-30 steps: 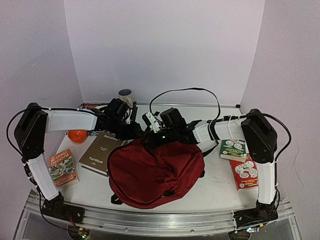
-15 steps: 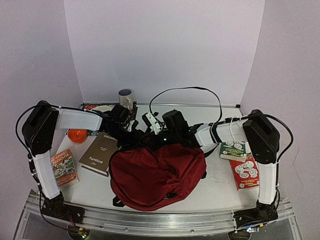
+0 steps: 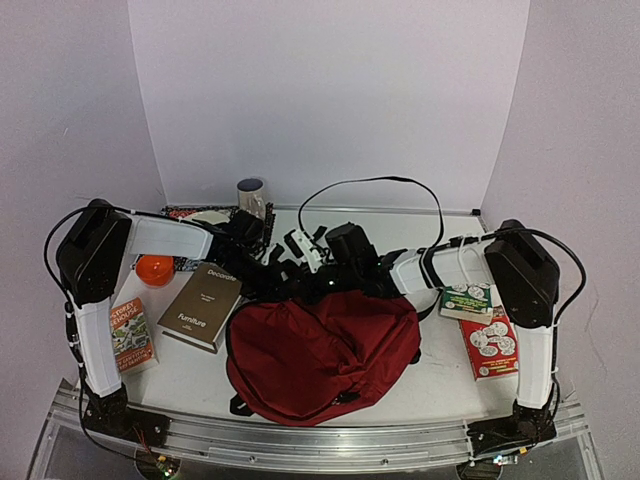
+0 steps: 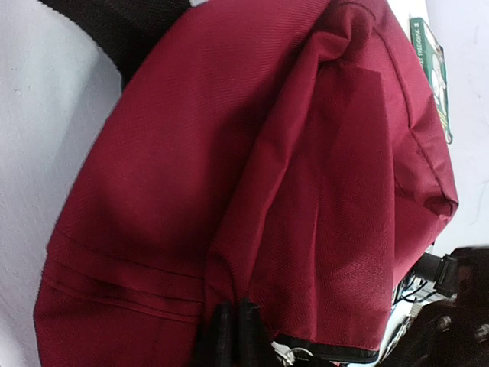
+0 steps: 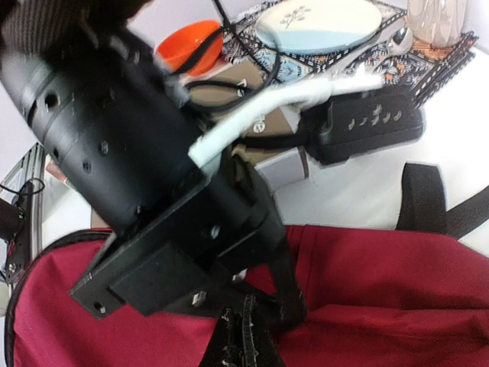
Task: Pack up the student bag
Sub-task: Zip the lower front pocket of the student bag, then move the student bag to the center of the board.
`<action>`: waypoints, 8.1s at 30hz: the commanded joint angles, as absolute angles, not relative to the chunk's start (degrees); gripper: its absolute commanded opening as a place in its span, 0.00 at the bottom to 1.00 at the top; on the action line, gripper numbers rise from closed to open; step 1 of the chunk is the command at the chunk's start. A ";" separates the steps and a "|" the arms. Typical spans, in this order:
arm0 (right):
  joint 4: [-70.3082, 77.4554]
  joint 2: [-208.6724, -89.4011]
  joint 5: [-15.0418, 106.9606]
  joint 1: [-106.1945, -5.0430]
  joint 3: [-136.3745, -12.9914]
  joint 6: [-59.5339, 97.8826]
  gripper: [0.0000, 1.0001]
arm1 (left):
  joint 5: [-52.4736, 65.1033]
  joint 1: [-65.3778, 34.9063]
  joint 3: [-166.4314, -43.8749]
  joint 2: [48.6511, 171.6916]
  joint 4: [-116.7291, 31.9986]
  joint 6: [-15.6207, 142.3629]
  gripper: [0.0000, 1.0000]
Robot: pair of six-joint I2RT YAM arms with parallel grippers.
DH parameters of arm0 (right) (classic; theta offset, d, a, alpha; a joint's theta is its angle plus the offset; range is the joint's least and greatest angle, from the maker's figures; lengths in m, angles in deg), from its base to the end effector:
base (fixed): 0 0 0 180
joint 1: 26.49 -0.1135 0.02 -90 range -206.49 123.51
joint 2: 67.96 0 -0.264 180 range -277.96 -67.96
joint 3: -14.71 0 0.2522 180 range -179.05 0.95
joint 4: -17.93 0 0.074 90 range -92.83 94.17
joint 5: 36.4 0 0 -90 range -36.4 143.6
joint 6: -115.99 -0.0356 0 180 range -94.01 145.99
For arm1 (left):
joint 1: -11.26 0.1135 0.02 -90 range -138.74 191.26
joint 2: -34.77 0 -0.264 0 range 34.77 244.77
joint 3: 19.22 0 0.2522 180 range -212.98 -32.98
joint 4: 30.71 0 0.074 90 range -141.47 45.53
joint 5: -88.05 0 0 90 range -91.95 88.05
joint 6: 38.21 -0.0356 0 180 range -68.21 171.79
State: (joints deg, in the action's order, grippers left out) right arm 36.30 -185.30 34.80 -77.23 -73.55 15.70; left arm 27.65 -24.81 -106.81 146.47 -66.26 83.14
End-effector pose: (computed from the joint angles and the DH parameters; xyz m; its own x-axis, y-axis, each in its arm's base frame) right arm 0.2870 0.3692 0.2054 -0.2824 -0.0784 -0.9561 -0.8973 0.3739 0.2344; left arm 0.3136 -0.2502 0.1652 -0.9670 0.1447 -0.2096 0.2465 0.7391 -0.6269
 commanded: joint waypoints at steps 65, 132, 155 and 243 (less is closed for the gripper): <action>19.81 -161.62 47.95 -77.77 -59.49 12.72 0.00 | 10.98 -29.50 -107.64 135.33 -62.22 88.65 0.55; 16.35 -148.37 65.72 -74.54 -41.87 3.58 0.00 | 11.33 -19.84 -109.63 143.50 -65.29 88.83 0.00; 17.58 -167.52 63.74 -67.55 -62.95 9.89 0.02 | 5.42 -24.33 -112.65 145.48 -56.62 84.99 0.07; 14.10 -164.00 49.38 -69.60 -49.14 8.60 0.42 | -14.37 -38.48 -105.96 154.72 -35.65 60.49 0.88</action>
State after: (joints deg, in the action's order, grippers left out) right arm 15.71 -162.87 49.74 -69.54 -48.04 7.98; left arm -19.56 -39.11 -99.74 150.72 -37.83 63.83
